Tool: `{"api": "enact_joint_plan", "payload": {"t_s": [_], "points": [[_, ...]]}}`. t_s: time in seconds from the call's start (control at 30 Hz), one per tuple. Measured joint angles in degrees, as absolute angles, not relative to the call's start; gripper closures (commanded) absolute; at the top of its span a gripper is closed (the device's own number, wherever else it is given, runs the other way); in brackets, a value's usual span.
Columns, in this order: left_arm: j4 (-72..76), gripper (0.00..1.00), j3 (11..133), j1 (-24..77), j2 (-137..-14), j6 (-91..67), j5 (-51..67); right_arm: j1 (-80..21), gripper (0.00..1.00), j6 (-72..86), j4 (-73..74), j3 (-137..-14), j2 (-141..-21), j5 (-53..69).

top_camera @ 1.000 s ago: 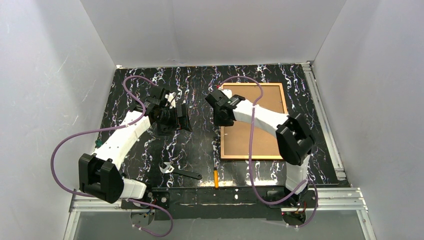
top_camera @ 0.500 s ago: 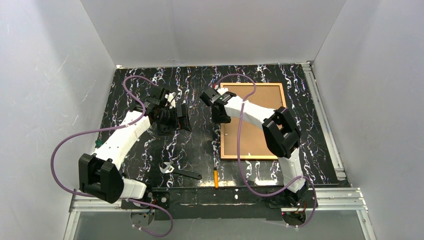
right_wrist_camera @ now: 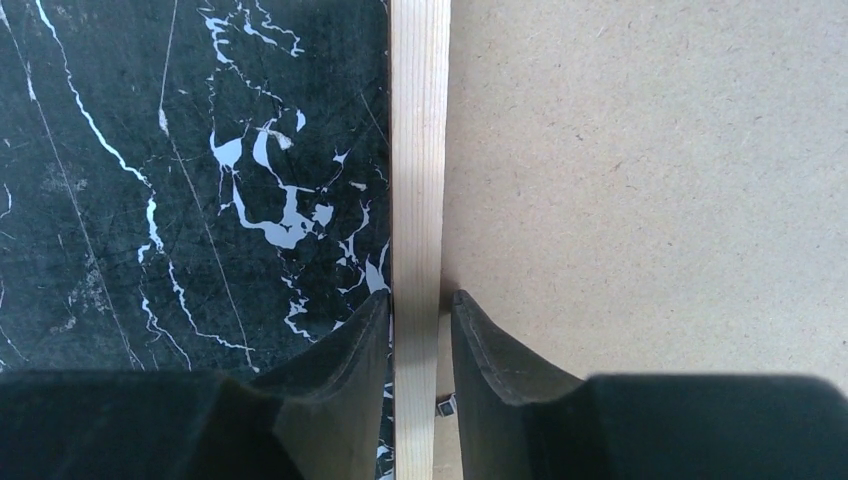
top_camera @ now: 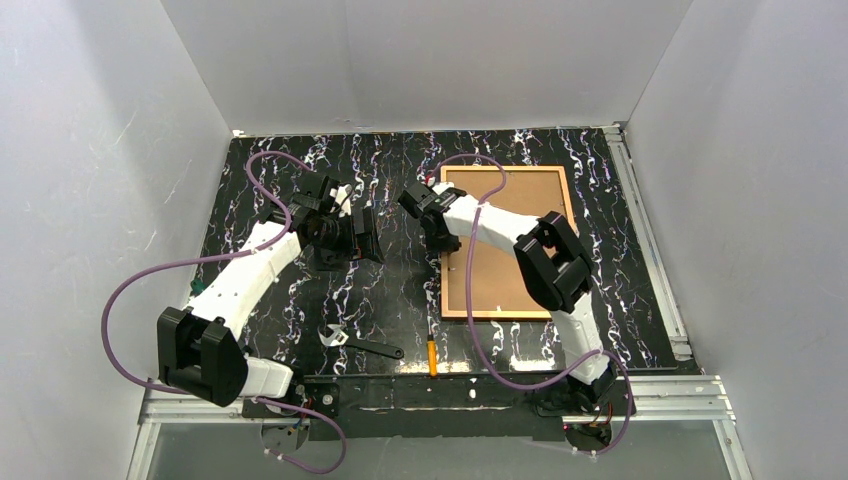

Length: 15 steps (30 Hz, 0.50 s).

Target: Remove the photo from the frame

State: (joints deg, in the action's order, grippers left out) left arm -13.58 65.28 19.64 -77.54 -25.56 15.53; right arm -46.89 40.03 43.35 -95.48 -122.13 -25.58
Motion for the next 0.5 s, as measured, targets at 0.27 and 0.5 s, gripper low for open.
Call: {"api": "enact_joint_plan", "payload": {"t_s": [0.27, 0.5], "points": [[-13.6, 0.02, 65.3, 19.6, -77.5, -25.6, 15.8, -46.9, 0.76, 40.2, 42.3, -94.6, -121.7, -26.6], [-13.5, 0.02, 65.2, 19.6, -77.5, -25.6, 15.9, -45.7, 0.84, 40.7, 37.1, -86.8, -116.9, -25.8]]}}
